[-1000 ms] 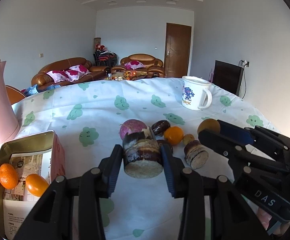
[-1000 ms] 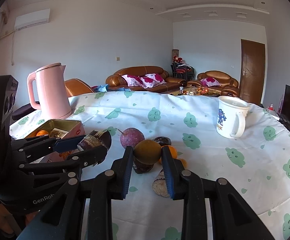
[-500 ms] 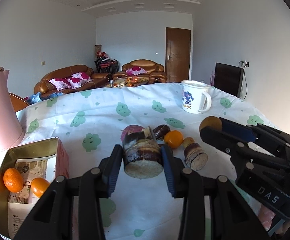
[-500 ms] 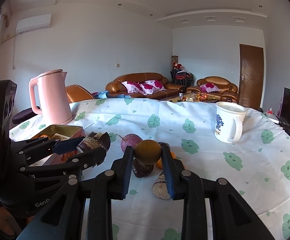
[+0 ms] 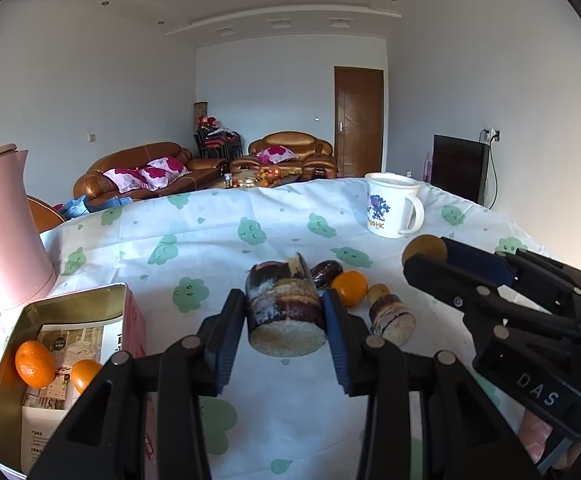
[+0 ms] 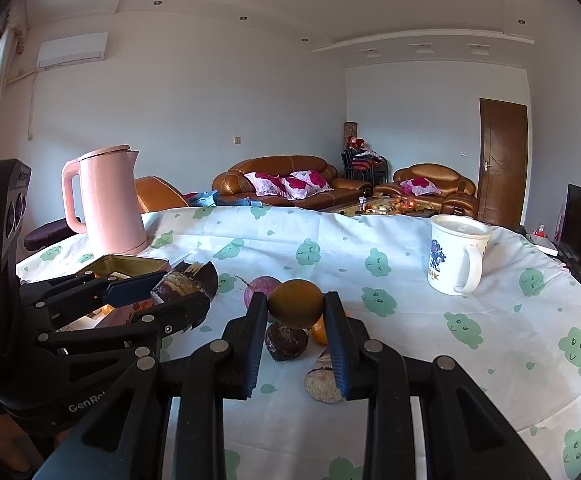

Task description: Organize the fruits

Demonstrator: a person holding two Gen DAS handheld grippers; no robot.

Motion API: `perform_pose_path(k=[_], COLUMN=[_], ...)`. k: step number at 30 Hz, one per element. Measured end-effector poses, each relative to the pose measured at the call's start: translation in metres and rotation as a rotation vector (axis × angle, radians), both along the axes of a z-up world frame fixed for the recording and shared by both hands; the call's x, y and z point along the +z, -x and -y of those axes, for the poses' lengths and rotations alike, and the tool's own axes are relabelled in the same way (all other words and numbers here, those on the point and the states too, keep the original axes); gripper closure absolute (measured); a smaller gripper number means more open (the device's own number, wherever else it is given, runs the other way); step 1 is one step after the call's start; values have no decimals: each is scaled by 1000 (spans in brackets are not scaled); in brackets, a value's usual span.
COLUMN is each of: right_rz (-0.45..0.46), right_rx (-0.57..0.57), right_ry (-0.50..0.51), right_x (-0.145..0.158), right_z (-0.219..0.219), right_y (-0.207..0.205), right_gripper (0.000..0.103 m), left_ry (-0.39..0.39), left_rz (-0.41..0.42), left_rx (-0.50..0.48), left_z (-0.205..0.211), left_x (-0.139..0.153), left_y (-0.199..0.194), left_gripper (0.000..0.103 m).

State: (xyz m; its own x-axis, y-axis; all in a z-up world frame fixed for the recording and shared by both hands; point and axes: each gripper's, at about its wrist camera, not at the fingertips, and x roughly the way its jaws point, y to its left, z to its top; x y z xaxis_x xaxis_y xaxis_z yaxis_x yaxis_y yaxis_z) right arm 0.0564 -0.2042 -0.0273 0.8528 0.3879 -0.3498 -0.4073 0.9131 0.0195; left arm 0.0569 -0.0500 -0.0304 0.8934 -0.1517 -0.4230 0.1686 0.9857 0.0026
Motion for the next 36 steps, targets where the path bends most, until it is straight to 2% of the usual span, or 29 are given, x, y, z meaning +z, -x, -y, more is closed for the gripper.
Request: perform_pose_path(k=[25, 36], right_rz=[110, 111], right_rx=[-1, -11], right_ry=[-23, -10], right_x=[7, 8], right_z=[4, 1], right_y=[20, 19], right_gripper=[72, 72], left_ry=[-34, -39], left_rz=[109, 109], left_rx=[34, 41], left_z=[-2, -6], left_x=[7, 7], left_y=[19, 19], left_gripper=[62, 62])
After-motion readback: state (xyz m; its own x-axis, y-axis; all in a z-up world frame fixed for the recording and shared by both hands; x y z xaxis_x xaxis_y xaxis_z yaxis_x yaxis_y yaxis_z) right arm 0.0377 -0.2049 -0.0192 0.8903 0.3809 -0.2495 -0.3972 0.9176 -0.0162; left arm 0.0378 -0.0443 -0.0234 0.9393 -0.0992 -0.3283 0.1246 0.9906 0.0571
